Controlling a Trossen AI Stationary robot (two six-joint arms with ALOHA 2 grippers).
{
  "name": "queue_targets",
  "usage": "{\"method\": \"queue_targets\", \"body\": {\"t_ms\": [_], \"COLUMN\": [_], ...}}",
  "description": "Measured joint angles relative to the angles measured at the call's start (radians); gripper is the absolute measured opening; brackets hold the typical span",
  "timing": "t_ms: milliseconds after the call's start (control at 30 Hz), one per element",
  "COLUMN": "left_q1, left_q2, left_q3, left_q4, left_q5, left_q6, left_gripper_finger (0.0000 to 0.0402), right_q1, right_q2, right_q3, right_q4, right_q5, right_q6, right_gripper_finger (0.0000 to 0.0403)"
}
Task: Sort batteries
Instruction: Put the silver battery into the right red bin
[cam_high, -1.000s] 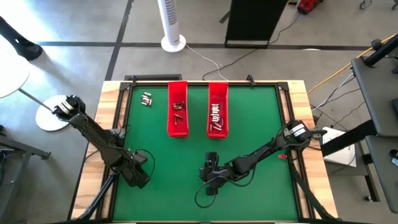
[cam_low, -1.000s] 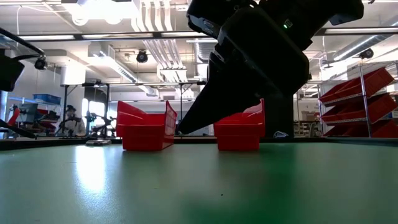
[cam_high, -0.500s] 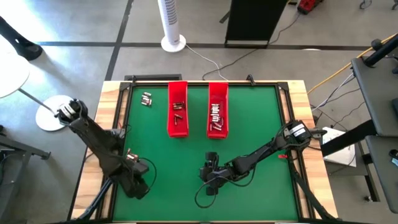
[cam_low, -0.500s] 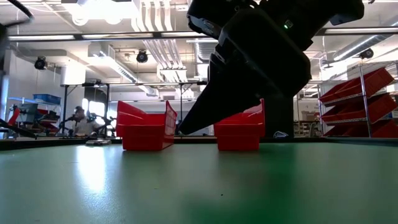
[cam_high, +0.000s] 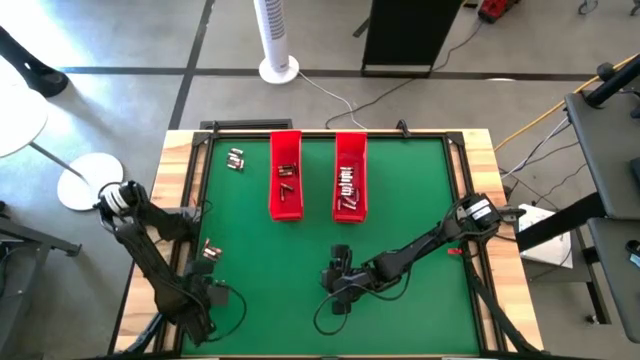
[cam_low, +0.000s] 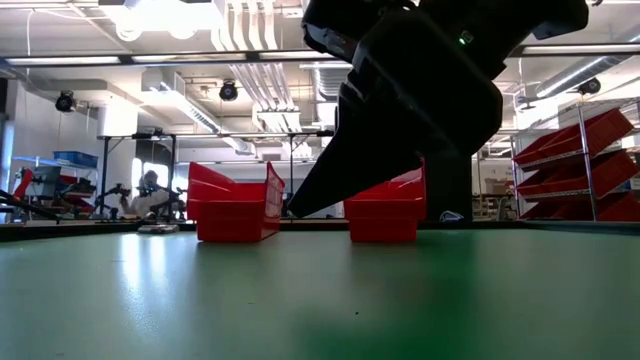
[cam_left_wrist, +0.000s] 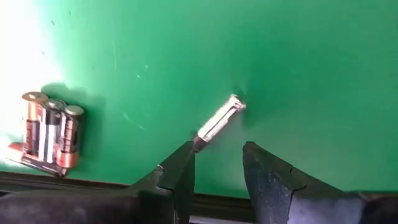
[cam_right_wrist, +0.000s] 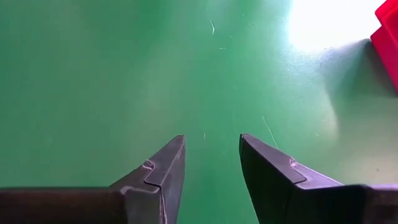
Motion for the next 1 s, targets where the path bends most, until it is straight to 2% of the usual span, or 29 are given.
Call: {"method": "queue_targets", "body": {"t_ms": [433,600,700,867,1000], "left_q1": [0.001,0.010,0.023,0.038,0.042], "left_q2": [0.015,0.012,0.013,0.014,0.016], "left_q3": [-0.086,-0.117,-0.117,-0.117,-0.110], "left_q4": [0.084,0.120,0.130,0.145,0.145], "left_q5": [-0.043,-0.039,-0.026,-0.022,-0.029], "left_q6": [0.084,0.064,0.051,0.042,-0.003], "left_gripper_finger": [0.0115,0.0112,0.0086,0.0016,0.0018], "right_q1": [0.000,0.000,0.000,0.000,0.000], "right_q2": [0.000,0.000,0.000,0.000,0.000], "right_q3": [0.000,0.000,0.000,0.000,0.000], "right_q4": [0.002,0.002,0.002,0.003,0.006], "right_q5": [0.000,0.000,0.000,0.000,0.000], "right_q6": [0.003,0.003,0.003,0.003,0.002], "right_gripper_finger": [0.0128,0.0130,0.0136,0.0144,0.0142]}}
